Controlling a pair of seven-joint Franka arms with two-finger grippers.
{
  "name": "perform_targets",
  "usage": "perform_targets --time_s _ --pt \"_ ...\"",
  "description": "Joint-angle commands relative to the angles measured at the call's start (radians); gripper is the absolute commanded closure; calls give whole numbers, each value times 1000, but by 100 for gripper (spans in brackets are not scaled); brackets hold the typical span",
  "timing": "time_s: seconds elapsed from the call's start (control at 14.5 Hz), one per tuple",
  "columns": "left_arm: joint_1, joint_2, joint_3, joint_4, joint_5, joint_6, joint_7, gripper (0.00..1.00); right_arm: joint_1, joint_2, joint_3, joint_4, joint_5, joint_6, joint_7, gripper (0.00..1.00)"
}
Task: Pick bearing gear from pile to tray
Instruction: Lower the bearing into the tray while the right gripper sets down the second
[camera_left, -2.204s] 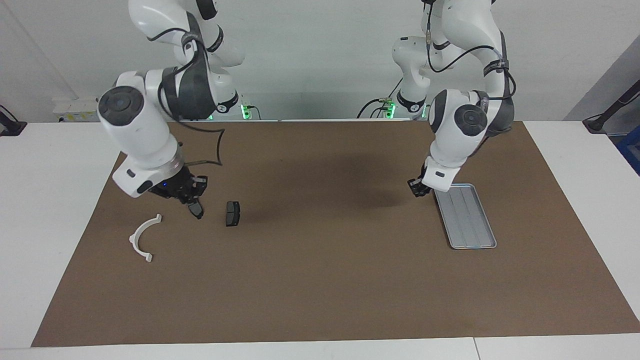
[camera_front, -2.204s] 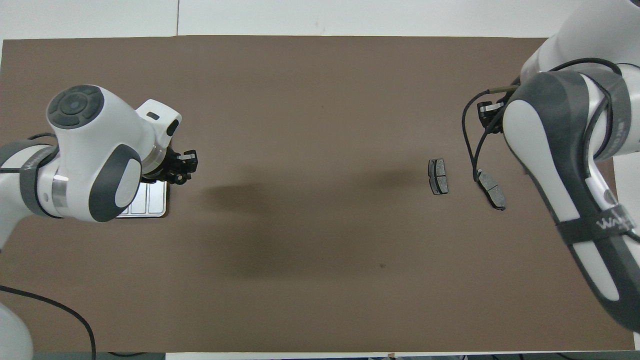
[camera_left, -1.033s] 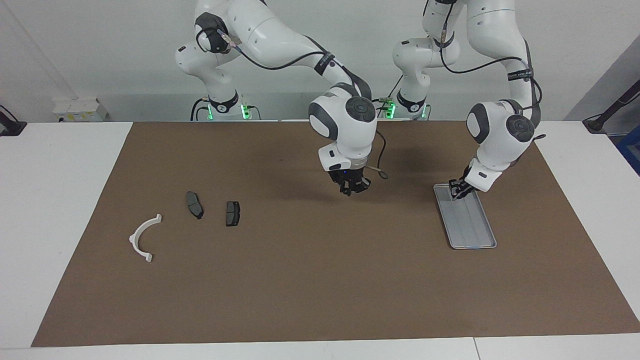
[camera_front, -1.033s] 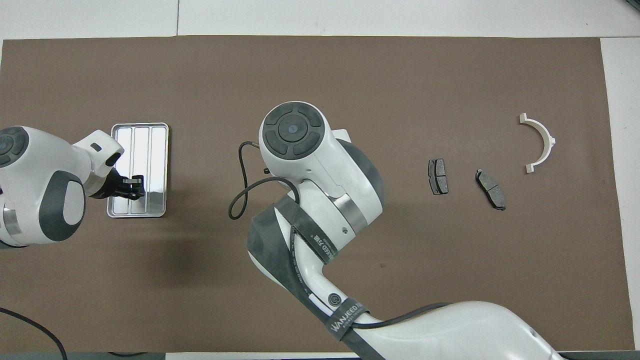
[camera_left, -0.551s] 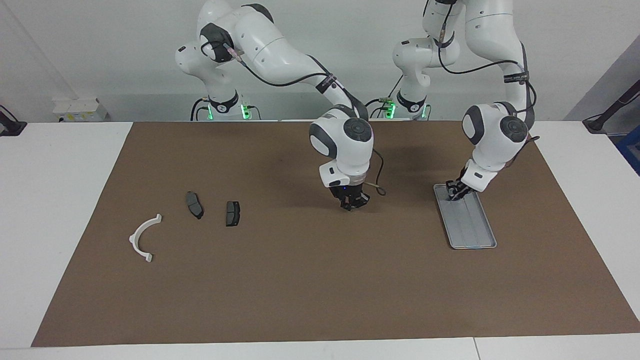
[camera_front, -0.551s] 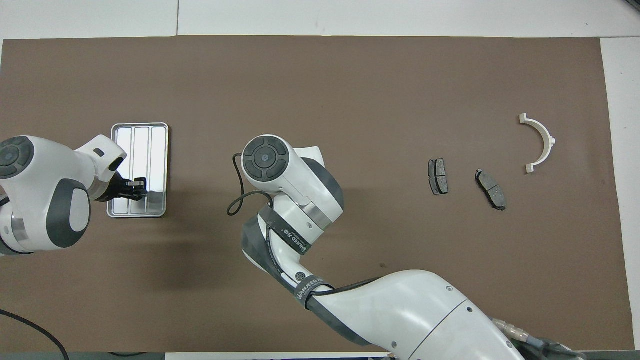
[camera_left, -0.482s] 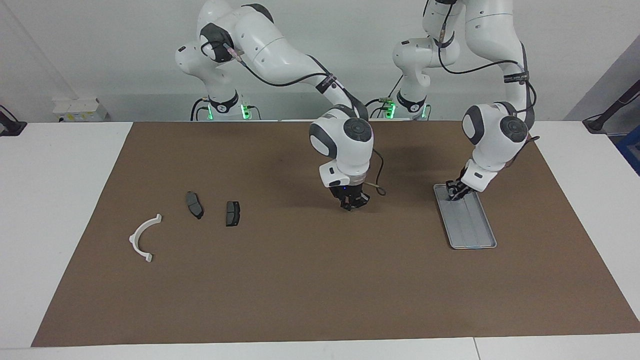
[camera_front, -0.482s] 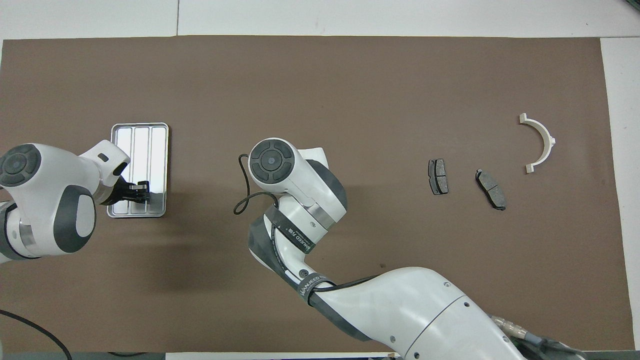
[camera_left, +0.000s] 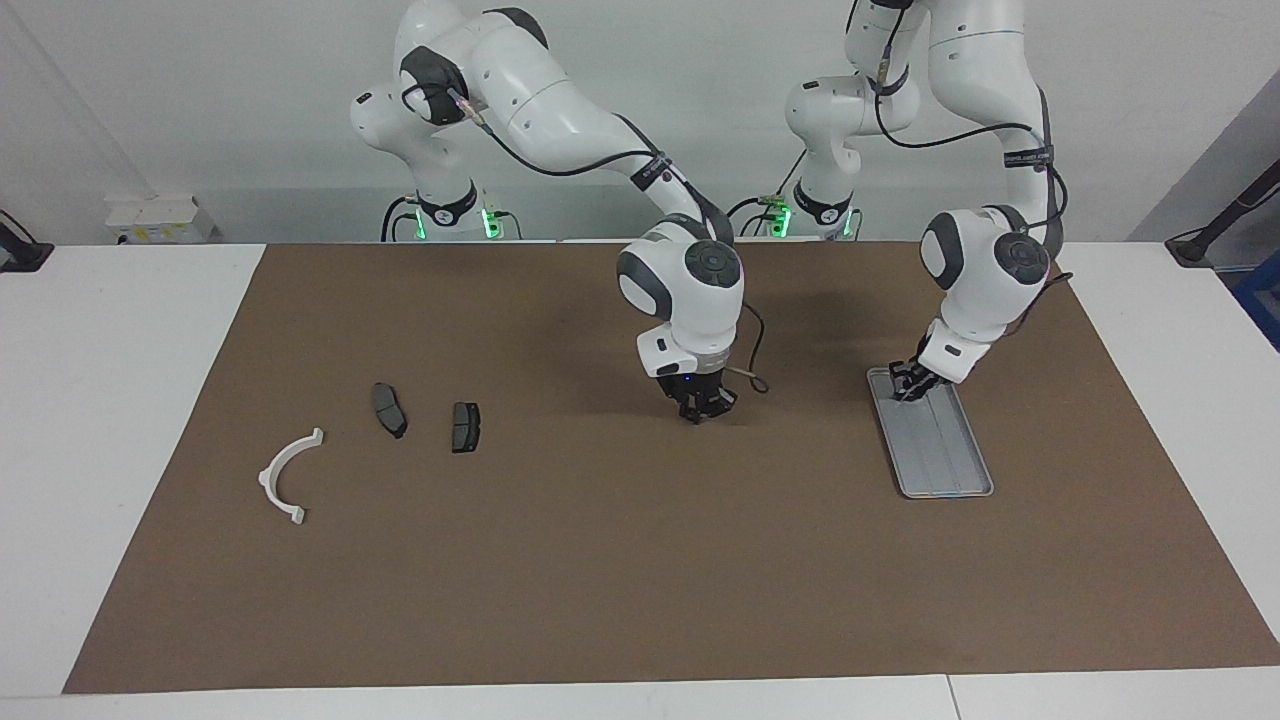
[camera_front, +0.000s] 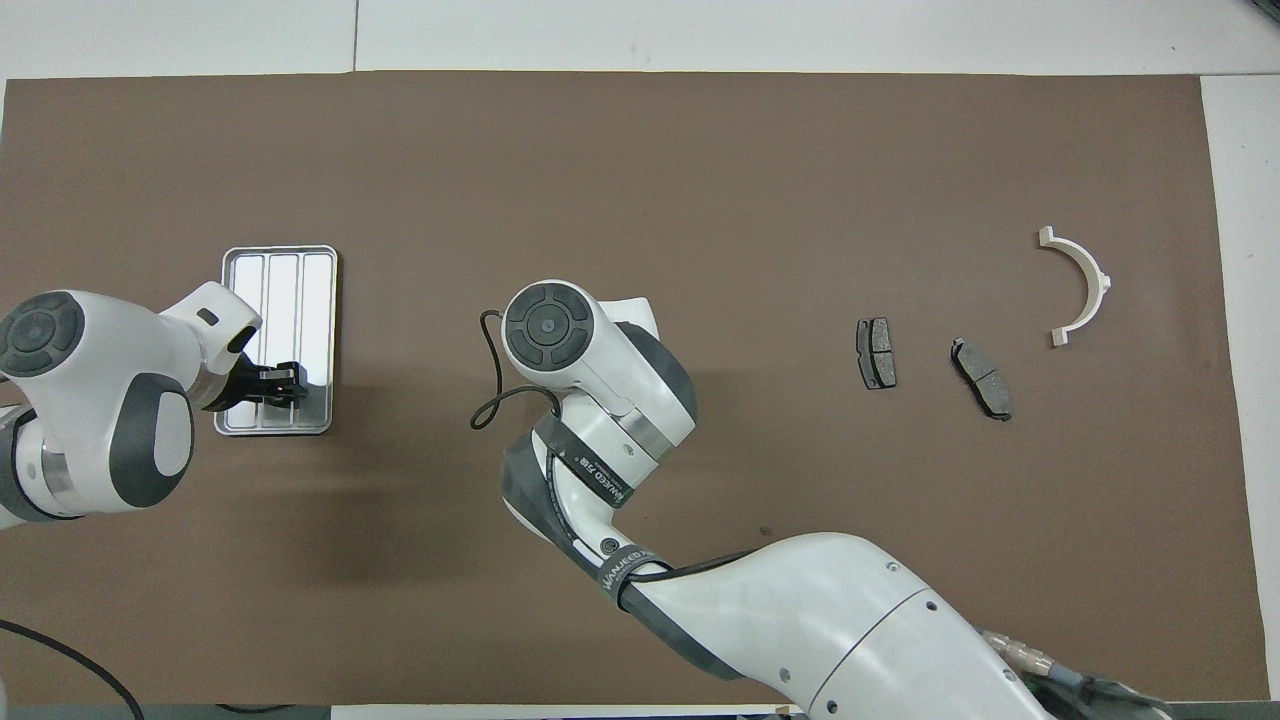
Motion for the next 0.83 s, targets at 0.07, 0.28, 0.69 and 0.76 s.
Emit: perform_targets --time_s 0.07,0.28,0.69,0.76 --pt "-34 3 -6 118 3 -115 -65 7 -14 -20 1 49 -55 -114 0 0" --pt "-137 28 -6 222 3 -200 -255 18 -100 -89 10 103 -41 -189 -140 0" --pt "-427 95 -3 346 3 -188 -707 39 -367 -265 12 98 -32 -347 -940 0" --pt "-471 135 -3 391 3 -189 -772 39 -422 -288 12 94 -30 -367 -1063 0"
